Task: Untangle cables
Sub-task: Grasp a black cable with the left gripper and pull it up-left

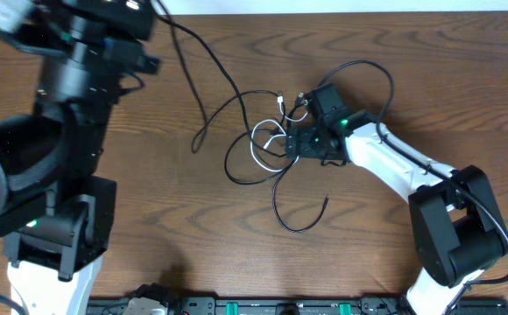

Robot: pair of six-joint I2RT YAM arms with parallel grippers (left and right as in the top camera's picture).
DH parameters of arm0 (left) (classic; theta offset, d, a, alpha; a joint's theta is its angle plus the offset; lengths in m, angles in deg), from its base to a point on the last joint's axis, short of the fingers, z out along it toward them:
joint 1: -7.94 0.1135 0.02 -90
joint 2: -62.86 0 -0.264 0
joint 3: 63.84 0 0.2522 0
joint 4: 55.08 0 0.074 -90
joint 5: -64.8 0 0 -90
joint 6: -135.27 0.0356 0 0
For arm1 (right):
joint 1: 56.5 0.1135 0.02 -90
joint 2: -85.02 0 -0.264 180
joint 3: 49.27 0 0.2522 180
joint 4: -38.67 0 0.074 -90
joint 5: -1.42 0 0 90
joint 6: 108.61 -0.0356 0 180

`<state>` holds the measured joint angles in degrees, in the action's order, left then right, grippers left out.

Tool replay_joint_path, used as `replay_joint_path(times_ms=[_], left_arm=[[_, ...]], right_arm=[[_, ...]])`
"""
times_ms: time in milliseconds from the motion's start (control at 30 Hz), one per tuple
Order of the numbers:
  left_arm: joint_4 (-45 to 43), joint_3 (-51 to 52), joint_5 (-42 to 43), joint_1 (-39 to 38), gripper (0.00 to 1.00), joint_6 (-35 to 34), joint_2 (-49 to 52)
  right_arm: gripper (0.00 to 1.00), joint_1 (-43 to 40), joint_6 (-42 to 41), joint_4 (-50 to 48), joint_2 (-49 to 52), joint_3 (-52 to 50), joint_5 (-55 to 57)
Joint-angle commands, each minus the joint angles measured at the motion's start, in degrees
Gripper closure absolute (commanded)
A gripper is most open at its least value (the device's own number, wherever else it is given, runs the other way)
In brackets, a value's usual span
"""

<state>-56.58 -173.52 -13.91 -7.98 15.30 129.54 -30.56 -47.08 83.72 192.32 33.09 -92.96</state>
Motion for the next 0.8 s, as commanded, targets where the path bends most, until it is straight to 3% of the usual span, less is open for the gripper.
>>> replay_joint_path(times_ms=[0,167,367,500,667,767], left_arm=[[-0.11,-3.28,-14.36,3.91,0.93,1.25,-0.90],[2.64,-6.23,-21.11,8.83,0.93,1.42,-0.90],[4.68,-9.42,-23.58,13.40,0.93,1.84,-0.87],[3.43,-10.80,-25.44,14.03,0.93,1.73,-0.50],[2.64,-15.76,-24.96,14.01,0.93,-2.54,1.36],[8.07,-18.69,-22.93,13.97,0.93,-2.49,2.21]], right_arm=[[0.01,-3.96,-4.79,3.21,-0.15,0.02,12.70],[0.01,-8.98,-5.42,6.64,-0.15,0.02,16.81],[0.01,-15.26,-5.40,7.30,-0.15,0.00,15.65],[0.01,-17.22,-3.96,6.67,-0.15,0.02,6.56],[0.01,-16.83,5.20,2.21,-0.15,0.02,-10.88],[0.01,-16.72,6.34,0.39,-0.33,0.02,-19.08]])
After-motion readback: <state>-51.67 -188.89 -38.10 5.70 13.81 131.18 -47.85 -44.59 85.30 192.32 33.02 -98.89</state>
